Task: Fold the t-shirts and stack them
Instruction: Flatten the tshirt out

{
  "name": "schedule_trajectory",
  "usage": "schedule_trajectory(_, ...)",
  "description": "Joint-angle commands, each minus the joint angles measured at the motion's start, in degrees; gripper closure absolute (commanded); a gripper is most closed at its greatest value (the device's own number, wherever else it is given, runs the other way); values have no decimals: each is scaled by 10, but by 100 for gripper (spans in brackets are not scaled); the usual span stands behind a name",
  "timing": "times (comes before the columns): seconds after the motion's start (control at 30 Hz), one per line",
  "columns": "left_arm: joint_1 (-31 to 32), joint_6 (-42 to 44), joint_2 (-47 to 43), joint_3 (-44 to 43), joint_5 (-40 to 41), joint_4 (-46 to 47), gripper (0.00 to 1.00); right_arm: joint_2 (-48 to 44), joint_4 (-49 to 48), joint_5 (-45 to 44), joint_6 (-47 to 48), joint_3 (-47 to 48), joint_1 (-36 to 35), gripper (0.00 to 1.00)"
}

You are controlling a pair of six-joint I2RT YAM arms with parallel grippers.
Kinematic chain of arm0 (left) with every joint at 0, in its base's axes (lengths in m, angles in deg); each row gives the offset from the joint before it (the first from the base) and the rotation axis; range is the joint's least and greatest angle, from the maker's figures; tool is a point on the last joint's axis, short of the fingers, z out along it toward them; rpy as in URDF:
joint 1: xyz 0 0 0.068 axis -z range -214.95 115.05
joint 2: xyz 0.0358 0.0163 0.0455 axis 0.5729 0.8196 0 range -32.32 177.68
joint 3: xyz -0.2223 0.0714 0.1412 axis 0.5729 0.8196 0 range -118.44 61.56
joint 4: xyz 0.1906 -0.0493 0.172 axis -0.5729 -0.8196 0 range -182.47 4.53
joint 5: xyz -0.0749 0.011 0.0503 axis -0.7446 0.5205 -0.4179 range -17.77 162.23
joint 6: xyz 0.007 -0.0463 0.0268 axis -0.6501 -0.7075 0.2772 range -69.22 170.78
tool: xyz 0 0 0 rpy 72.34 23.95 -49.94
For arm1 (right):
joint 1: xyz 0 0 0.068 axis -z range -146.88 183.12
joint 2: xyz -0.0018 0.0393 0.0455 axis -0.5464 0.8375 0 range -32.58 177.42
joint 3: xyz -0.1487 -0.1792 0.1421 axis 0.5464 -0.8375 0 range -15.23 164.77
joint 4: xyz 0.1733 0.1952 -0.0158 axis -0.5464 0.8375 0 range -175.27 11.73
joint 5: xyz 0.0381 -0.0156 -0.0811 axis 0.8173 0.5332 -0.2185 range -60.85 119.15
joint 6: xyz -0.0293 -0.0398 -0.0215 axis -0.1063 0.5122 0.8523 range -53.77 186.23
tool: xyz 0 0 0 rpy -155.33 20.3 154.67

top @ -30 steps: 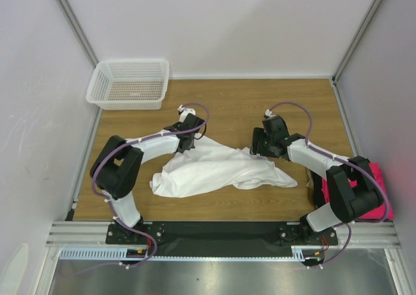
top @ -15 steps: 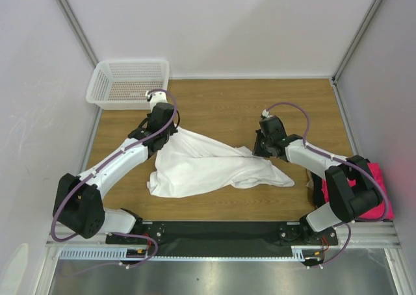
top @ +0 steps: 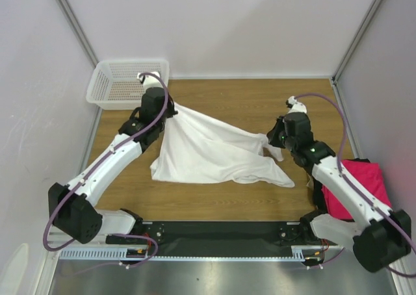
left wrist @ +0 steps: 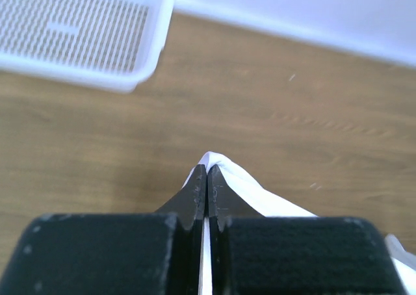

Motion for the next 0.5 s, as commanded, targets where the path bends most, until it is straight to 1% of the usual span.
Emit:
schedule_trajectory(0.0,-2,20,-27,-62,-13,28,100,-61,26,-32,11,22,2,100)
schedule_trajectory(0.23,6,43,-74,-71,-37,31,100,-150,48,-41,12,11,0,100)
schedule_trajectory(0.37,10,46,-99,-65,-37,9,100,-166,62,-64,26,30,1,100)
schedule_trajectory(0.47,11,47,-123,-48,-33,5,99,-164,82,-94,36,72,2,100)
